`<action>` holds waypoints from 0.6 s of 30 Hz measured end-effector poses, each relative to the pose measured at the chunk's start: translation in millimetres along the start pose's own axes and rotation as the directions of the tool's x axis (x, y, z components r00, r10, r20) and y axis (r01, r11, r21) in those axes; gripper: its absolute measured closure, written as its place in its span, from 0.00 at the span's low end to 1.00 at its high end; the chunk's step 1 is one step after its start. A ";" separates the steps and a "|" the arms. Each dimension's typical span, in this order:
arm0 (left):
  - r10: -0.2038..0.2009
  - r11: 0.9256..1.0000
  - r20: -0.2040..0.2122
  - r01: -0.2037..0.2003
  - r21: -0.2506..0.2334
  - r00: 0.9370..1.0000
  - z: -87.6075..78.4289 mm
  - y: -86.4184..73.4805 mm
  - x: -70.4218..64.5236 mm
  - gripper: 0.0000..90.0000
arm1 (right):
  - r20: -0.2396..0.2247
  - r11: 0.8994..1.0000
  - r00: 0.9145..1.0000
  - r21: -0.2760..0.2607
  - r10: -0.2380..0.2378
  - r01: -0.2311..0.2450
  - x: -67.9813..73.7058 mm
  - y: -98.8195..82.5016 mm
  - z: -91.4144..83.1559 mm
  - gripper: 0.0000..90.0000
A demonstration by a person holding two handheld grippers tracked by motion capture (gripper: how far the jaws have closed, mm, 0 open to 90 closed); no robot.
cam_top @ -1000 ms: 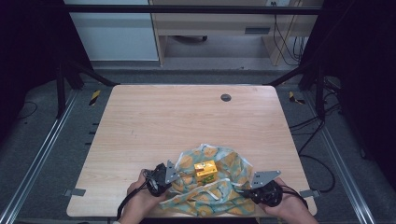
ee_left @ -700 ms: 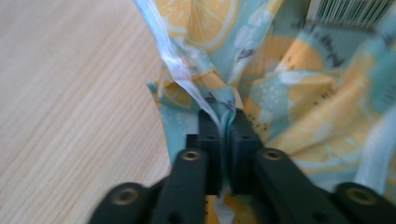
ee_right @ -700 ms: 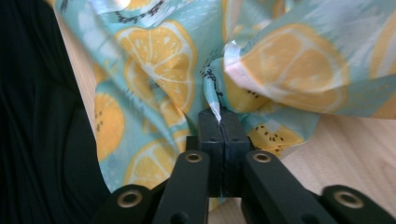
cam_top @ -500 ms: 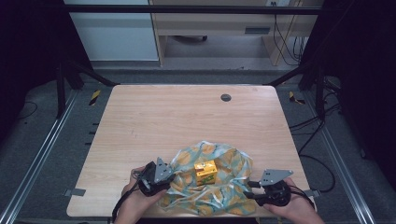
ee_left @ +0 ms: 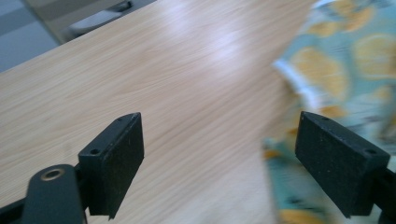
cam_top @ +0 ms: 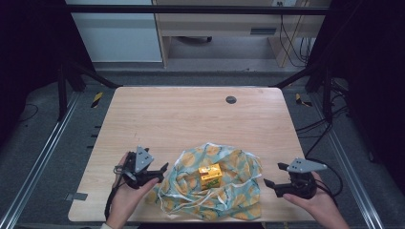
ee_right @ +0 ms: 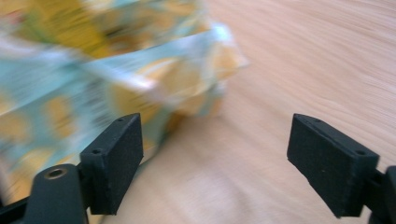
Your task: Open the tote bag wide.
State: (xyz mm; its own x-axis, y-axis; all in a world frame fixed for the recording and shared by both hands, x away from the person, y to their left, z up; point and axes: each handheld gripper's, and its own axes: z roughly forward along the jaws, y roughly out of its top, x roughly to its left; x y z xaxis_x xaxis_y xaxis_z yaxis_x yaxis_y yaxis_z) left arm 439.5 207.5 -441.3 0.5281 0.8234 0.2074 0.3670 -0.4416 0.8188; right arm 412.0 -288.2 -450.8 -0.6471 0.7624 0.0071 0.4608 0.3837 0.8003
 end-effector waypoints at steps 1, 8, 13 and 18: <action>-0.009 1.000 -0.017 0.009 0.011 1.000 0.2 -3.0 7.7 0.16 | 0.024 1.000 0.999 -0.004 0.026 -0.026 -3.8 1.2 3.1 0.19; -0.089 0.992 -0.092 0.096 0.078 0.992 5.2 -27.5 53.0 0.10 | 0.179 0.984 0.968 0.009 0.174 -0.179 -29.7 4.0 34.2 0.09; -0.169 0.979 -0.116 0.180 0.090 0.979 6.0 -38.2 70.6 0.09 | 0.277 0.975 0.937 0.001 0.213 -0.222 -36.6 0.1 46.4 0.10; -0.177 0.977 -0.097 0.187 0.106 0.979 7.2 -41.1 71.3 0.08 | 0.287 0.972 0.932 0.003 0.222 -0.233 -30.6 -7.0 41.1 0.10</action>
State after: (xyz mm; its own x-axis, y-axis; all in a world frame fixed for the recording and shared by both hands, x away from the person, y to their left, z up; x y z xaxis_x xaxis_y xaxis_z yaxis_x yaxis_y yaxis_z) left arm 467.6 281.9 -464.0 0.3776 0.9194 0.1102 0.5385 -0.3148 0.7816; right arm 453.6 -292.9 -481.2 -0.3264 0.9451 0.0128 0.6009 0.1970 0.7747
